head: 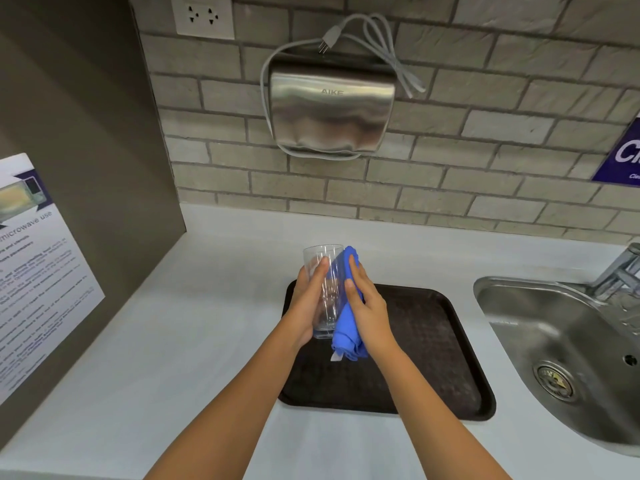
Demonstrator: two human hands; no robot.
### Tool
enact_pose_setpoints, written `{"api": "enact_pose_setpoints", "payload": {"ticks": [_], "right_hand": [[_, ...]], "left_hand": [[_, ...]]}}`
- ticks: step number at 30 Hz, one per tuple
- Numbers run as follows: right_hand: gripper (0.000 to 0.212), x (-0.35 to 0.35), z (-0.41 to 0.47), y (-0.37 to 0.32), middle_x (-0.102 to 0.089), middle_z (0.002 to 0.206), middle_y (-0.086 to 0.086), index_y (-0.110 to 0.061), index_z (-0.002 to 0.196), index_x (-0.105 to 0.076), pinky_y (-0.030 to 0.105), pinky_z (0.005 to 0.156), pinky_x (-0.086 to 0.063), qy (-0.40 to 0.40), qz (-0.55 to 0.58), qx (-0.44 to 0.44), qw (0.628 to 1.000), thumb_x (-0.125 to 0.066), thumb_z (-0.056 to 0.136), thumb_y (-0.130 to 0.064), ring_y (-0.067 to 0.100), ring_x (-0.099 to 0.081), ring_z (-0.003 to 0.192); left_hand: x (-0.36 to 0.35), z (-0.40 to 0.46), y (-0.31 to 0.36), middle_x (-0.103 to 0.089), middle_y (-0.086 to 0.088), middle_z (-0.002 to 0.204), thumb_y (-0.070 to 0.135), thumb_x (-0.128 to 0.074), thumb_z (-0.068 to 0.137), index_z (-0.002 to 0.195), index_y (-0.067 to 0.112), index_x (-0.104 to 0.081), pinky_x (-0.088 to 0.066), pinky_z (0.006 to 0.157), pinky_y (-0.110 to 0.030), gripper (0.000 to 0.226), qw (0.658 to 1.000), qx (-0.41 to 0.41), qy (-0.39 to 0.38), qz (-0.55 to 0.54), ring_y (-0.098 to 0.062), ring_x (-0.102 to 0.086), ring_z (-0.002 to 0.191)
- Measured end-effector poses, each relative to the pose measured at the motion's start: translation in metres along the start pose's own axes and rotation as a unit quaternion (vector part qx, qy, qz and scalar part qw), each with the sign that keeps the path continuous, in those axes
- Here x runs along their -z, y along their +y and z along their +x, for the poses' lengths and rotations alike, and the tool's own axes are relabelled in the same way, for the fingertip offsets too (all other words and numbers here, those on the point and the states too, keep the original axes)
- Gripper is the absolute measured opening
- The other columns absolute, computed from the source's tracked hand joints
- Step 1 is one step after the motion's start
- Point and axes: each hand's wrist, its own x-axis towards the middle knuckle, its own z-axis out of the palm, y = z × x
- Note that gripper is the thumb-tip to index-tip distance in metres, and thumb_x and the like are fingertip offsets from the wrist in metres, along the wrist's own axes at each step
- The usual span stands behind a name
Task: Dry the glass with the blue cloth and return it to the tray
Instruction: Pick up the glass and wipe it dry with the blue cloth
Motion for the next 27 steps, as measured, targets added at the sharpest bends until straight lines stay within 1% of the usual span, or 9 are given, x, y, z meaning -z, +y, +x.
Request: {"api": "enact_pose_setpoints", "payload": {"ticks": [4,6,8,11,14,16,19,24,27], "right_hand": [[0.058,-0.012,-0.009,-0.001,-0.006,0.154,-0.032,-0.070,0.136,-0.013,-0.008,0.099,-0.019,-0.015,-0.085,0.034,0.996,-0.049,0.093,-0.053,-0.034,-0.008,0.126],[0.062,-0.022,-0.018,0.001,0.003,0.152,-0.038,-0.072,0.135,-0.007,-0.005,0.096,-0.018,0.030,-0.152,0.071,0.985,-0.049,0.093,-0.054,-0.028,-0.013,0.128],[0.061,-0.027,-0.021,0.003,0.002,0.154,-0.036,-0.064,0.140,-0.012,0.003,0.099,-0.020,0.050,-0.200,0.100,0.973,-0.050,0.097,-0.043,-0.014,-0.022,0.130],[0.048,-0.022,-0.015,0.005,-0.008,0.150,-0.039,-0.053,0.139,-0.030,0.003,0.103,-0.020,0.048,-0.134,0.078,0.987,-0.049,0.101,-0.031,-0.030,-0.014,0.127],[0.038,-0.019,-0.012,-0.001,-0.018,0.147,-0.038,-0.053,0.131,-0.043,-0.005,0.099,-0.026,0.042,-0.069,0.061,0.995,-0.050,0.098,-0.036,-0.036,-0.016,0.124],[0.036,-0.019,-0.012,-0.007,-0.020,0.149,-0.034,-0.055,0.128,-0.045,0.006,0.107,-0.031,0.041,-0.042,0.057,0.997,-0.049,0.093,-0.045,-0.033,-0.021,0.124],[0.034,-0.016,-0.011,-0.010,-0.029,0.152,-0.021,-0.060,0.124,-0.047,0.023,0.114,-0.032,0.059,-0.014,0.022,0.998,-0.050,0.095,-0.043,-0.007,-0.027,0.140],[0.043,-0.027,-0.021,-0.011,-0.017,0.152,-0.036,-0.062,0.131,-0.039,0.020,0.112,-0.034,0.051,-0.159,0.117,0.979,-0.047,0.101,-0.032,-0.008,-0.031,0.138],[0.044,-0.025,-0.022,-0.006,-0.025,0.150,-0.038,-0.062,0.127,-0.046,0.026,0.113,-0.038,0.061,-0.093,0.100,0.989,-0.048,0.101,-0.027,-0.001,-0.035,0.140]], "left_hand": [[-0.002,-0.002,-0.003,-0.080,-0.004,0.109,0.062,-0.060,0.089,0.126,0.026,-0.067,-0.061,0.073,-0.029,0.053,1.000,0.009,0.010,0.000,-0.022,-0.076,0.101],[-0.003,-0.003,-0.005,-0.080,-0.006,0.101,0.064,-0.058,0.089,0.116,0.023,-0.074,-0.060,0.070,-0.027,0.052,1.000,0.000,0.018,0.018,-0.022,-0.077,0.096],[-0.004,-0.004,-0.008,-0.080,-0.008,0.099,0.065,-0.055,0.090,0.112,0.021,-0.077,-0.060,0.069,-0.026,0.053,0.999,-0.004,0.027,0.028,-0.022,-0.077,0.093],[-0.007,-0.003,-0.009,-0.079,-0.011,0.109,0.064,-0.050,0.091,0.119,0.020,-0.073,-0.060,0.077,-0.033,0.056,0.999,0.013,0.032,0.022,-0.026,-0.076,0.101],[-0.005,-0.003,-0.007,-0.077,-0.015,0.114,0.063,-0.048,0.092,0.124,0.019,-0.071,-0.060,0.076,-0.036,0.060,0.999,0.025,0.024,0.006,-0.029,-0.075,0.103],[-0.004,-0.002,-0.005,-0.078,-0.014,0.112,0.068,-0.050,0.086,0.117,0.023,-0.075,-0.061,0.077,-0.037,0.059,0.999,0.031,0.018,-0.003,-0.030,-0.075,0.103],[0.000,-0.001,-0.006,-0.082,-0.008,0.100,0.074,-0.052,0.076,0.090,0.037,-0.082,-0.062,0.072,-0.034,0.050,0.999,0.043,0.006,-0.018,-0.024,-0.078,0.095],[-0.002,-0.001,-0.003,-0.077,-0.016,0.112,0.069,-0.041,0.091,0.120,0.016,-0.074,-0.060,0.087,-0.041,0.068,0.999,0.047,-0.002,-0.017,-0.030,-0.074,0.103],[0.000,-0.001,-0.002,-0.075,-0.018,0.112,0.069,-0.042,0.091,0.125,0.012,-0.071,-0.056,0.093,-0.045,0.072,0.998,0.057,-0.004,-0.024,-0.031,-0.072,0.103]]}}
